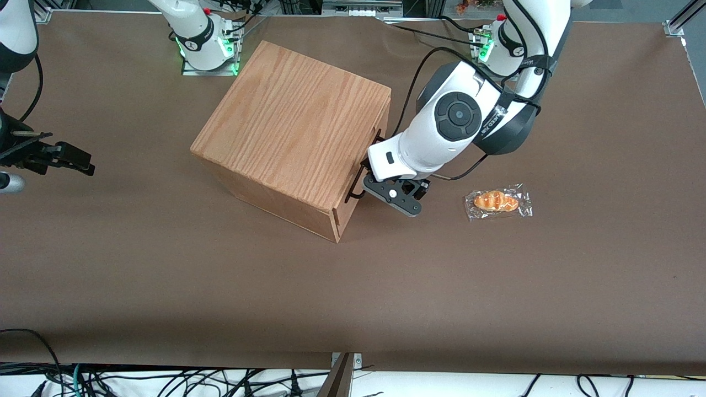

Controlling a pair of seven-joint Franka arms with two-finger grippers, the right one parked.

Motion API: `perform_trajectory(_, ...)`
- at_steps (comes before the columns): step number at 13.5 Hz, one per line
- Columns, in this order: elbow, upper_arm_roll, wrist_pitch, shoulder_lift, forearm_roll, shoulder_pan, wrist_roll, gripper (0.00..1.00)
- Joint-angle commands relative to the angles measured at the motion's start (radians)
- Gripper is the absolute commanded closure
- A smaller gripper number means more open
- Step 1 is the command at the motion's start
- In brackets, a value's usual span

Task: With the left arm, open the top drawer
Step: 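Move the left gripper to the black drawer handle of the wooden box, then hook the left gripper fingers around the black drawer handle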

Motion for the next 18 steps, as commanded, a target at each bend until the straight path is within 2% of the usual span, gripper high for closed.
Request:
perform_trajectory(1,-0.002,0.012,-0.007,0.009,-0.023,-0.006,0.084,0.00)
perform_trajectory(18,-0.029,0.016,-0.039,0.034,-0.009,-0.015,0.122,0.00)
